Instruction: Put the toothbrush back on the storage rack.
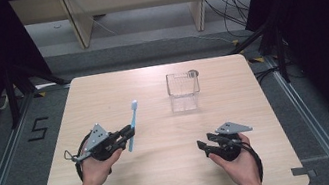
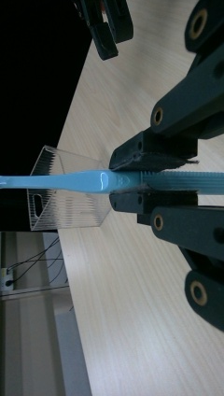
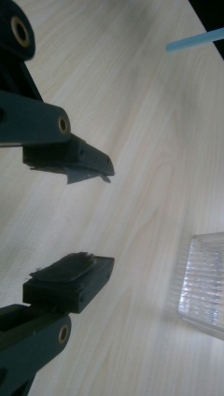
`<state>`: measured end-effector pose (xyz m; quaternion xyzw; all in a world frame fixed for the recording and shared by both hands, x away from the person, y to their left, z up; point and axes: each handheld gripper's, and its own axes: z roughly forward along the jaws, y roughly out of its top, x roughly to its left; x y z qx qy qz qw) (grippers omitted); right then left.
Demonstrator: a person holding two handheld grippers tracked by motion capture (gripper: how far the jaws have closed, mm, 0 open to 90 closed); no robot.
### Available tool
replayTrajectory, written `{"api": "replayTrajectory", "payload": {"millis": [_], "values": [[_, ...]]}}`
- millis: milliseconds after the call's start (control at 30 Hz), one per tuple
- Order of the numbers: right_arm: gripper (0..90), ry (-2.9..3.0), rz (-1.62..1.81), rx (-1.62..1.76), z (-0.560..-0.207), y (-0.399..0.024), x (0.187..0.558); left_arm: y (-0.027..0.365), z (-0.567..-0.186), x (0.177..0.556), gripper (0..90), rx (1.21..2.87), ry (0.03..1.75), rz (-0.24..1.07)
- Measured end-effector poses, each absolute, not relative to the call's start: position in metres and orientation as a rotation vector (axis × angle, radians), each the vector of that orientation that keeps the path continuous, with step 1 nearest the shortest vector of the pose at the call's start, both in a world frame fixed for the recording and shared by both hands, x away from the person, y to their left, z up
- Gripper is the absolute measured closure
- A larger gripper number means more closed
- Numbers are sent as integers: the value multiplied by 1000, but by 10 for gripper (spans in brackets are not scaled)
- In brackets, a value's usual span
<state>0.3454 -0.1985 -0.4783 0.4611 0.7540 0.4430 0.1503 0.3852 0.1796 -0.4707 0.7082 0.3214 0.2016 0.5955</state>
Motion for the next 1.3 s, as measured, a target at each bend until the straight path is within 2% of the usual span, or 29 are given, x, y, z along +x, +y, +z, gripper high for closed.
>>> {"api": "replayTrajectory", "payload": {"millis": [333, 900, 1300], "values": [[500, 2064, 1408, 1232, -464, -184, 348, 178, -469, 383, 781, 1568, 693, 507], [624, 1981, 1590, 1115, -429, -132, 361, 165, -469, 380, 781, 1534, 629, 519], [669, 1958, 1670, 1094, -421, -108, 371, 153, -470, 378, 781, 1543, 606, 513]]}}
